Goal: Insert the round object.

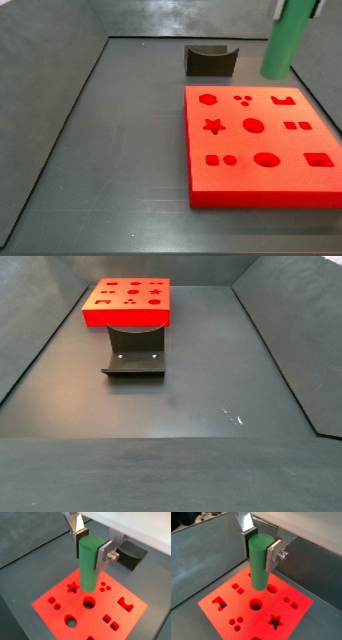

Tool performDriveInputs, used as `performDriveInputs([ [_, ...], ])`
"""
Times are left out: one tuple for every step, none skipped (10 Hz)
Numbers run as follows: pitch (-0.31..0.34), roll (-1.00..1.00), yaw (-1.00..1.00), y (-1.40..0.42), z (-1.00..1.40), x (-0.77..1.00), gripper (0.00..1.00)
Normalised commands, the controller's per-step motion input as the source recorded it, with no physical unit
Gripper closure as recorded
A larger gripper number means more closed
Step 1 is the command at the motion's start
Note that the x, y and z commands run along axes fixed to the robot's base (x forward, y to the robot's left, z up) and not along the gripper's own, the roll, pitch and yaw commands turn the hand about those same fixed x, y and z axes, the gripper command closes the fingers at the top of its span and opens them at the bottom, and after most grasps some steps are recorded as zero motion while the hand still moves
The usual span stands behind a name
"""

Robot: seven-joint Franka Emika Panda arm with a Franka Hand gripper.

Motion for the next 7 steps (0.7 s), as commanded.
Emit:
performDriveInputs([
  [0.113,0.09,0.30,0.00,0.00,0.91,1.00],
  [0.091,0.06,0.39,0.00,0.00,0.38,1.00],
  [-0.021,0.01,0.00,0.00,-0.21,0.00,1.00],
  [-0.061,0.24,0.00,0.12,-0.63,0.49,1.00],
  [-0.084,0.42,-0.03,0.00,-0.32,0.47,1.00],
  [-0.064,0.39,-0.10,-0.12,-0.43,0.43,1.00],
  [-0.040,0.43,-0.16,-0.20,-0.46,0.19,1.00],
])
